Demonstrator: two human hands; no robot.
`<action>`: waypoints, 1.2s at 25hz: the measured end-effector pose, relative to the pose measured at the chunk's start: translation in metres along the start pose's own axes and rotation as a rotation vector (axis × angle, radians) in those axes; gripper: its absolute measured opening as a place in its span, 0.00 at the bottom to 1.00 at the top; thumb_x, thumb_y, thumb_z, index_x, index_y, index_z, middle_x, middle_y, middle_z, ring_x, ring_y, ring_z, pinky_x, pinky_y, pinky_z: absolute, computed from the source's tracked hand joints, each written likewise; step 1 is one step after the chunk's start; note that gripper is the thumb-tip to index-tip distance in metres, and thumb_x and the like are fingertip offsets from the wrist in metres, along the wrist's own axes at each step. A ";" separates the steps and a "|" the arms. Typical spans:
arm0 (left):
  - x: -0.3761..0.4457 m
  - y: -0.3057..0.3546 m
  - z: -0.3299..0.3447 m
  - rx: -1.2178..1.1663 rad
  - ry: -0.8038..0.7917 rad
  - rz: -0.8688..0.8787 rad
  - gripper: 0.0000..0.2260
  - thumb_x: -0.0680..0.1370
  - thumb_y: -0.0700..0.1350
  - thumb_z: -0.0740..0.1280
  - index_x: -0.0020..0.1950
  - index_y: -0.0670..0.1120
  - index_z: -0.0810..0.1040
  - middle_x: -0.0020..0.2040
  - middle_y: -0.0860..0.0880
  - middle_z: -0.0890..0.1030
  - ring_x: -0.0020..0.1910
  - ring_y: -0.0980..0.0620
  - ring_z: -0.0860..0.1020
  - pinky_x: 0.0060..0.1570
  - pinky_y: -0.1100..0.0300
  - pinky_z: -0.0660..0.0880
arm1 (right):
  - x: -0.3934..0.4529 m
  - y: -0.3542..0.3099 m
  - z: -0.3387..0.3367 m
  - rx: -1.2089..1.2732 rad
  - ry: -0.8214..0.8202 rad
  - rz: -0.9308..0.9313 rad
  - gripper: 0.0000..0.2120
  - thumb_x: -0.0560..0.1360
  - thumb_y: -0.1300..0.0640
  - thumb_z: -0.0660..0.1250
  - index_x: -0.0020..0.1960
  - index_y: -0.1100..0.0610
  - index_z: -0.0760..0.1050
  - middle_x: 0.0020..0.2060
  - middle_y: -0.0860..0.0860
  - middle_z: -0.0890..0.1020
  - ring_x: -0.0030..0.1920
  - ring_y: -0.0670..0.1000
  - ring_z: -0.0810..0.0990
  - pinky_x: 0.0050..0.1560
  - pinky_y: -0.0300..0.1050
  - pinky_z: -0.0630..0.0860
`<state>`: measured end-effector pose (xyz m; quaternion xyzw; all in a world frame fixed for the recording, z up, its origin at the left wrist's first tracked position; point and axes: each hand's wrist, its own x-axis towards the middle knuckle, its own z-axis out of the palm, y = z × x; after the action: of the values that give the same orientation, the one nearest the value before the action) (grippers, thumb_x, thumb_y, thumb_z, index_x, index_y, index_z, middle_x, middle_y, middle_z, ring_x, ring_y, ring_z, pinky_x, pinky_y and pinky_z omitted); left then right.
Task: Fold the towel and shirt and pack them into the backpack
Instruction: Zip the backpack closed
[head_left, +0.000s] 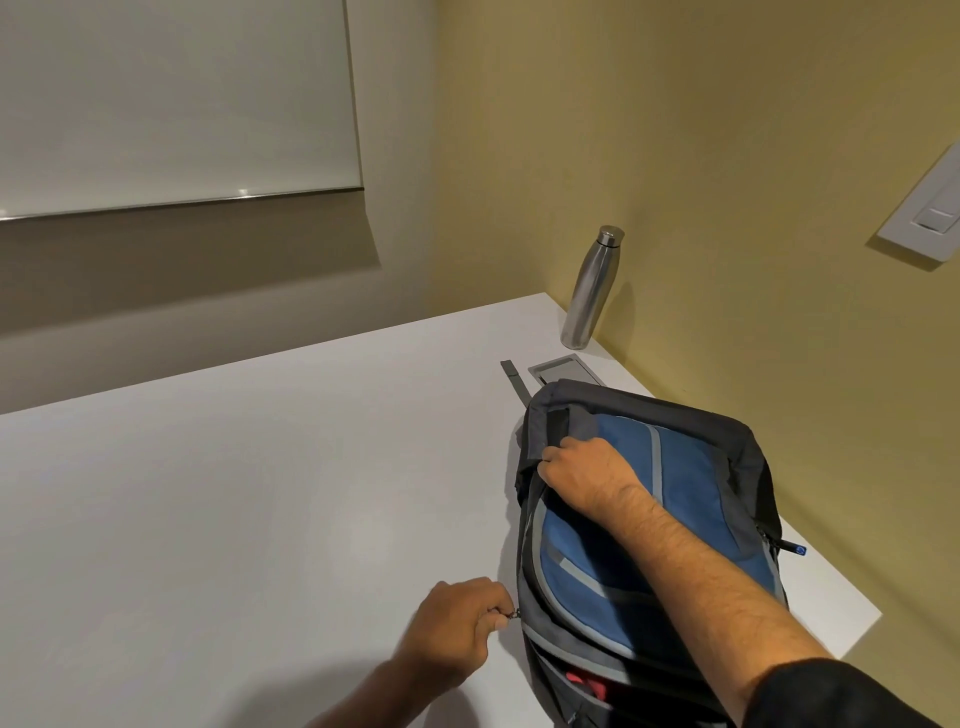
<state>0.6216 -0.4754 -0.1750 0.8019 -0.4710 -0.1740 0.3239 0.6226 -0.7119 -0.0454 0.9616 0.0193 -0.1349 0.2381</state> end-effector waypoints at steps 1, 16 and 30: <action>-0.002 0.003 -0.001 -0.001 -0.004 0.007 0.07 0.78 0.49 0.59 0.51 0.53 0.76 0.46 0.54 0.80 0.43 0.54 0.76 0.47 0.55 0.73 | 0.000 -0.001 0.000 0.000 0.003 0.005 0.13 0.81 0.55 0.63 0.64 0.56 0.74 0.61 0.54 0.77 0.56 0.55 0.77 0.46 0.49 0.76; -0.032 0.026 -0.003 -0.371 0.011 -0.242 0.06 0.75 0.50 0.69 0.45 0.62 0.82 0.43 0.58 0.83 0.43 0.61 0.81 0.46 0.65 0.78 | -0.062 -0.058 -0.026 0.398 0.156 -0.062 0.17 0.62 0.51 0.65 0.49 0.54 0.80 0.45 0.51 0.80 0.49 0.56 0.76 0.47 0.50 0.68; -0.021 0.029 -0.024 -0.952 -0.016 -0.619 0.09 0.73 0.47 0.73 0.45 0.40 0.84 0.39 0.43 0.84 0.36 0.50 0.80 0.42 0.56 0.78 | -0.110 -0.134 0.015 0.094 0.056 -0.061 0.08 0.57 0.52 0.79 0.32 0.50 0.80 0.27 0.47 0.74 0.37 0.52 0.76 0.61 0.68 0.64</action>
<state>0.6063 -0.4589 -0.1381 0.6668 -0.0859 -0.4603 0.5798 0.4994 -0.5974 -0.0890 0.9742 0.0490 -0.1160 0.1876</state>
